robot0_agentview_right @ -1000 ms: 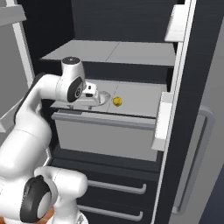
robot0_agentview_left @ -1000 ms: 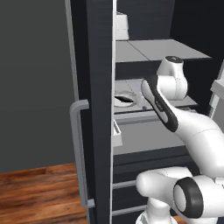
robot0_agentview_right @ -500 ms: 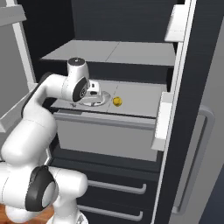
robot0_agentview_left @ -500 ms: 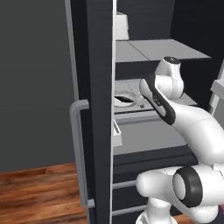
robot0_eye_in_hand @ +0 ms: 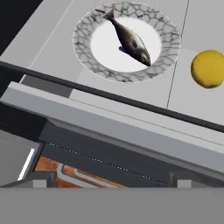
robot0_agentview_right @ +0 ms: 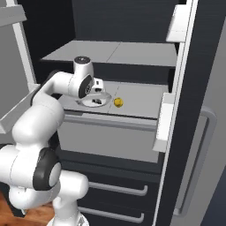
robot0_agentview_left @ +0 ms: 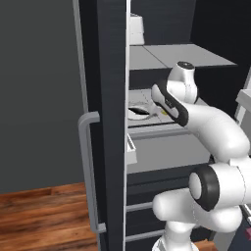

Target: Retrieve the fish from the fridge and place it on the cutting board.

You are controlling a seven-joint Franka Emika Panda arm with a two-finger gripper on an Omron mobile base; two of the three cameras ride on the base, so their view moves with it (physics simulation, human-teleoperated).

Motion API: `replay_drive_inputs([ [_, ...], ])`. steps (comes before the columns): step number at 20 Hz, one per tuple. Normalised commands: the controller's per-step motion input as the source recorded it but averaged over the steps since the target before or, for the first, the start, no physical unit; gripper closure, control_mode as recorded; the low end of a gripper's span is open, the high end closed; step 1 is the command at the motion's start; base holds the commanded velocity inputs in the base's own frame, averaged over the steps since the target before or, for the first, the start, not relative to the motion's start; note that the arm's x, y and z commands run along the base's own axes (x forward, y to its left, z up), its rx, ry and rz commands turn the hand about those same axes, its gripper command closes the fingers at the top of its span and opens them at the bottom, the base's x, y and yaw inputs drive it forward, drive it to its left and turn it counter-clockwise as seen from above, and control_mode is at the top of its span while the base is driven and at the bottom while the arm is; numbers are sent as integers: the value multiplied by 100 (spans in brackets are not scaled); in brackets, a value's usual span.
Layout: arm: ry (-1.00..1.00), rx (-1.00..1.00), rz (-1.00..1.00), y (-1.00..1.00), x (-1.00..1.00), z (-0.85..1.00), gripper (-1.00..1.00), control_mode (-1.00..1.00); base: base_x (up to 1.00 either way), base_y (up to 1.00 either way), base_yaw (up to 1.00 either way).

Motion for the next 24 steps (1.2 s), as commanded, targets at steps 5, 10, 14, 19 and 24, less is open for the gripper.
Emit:
replay_drive_inputs([
  [5,0,0,0,0,46,-11,-100,-100,0,0,0],
  [10,0,0,0,1,36,-13,-100,-100,0,0,0],
  [14,0,0,0,3,28,-10,-100,-100,0,0,0],
  [19,0,0,0,17,38,-15,-100,-100,0,0,0],
  [24,0,0,0,17,34,-21,-100,-100,0,0,0],
])
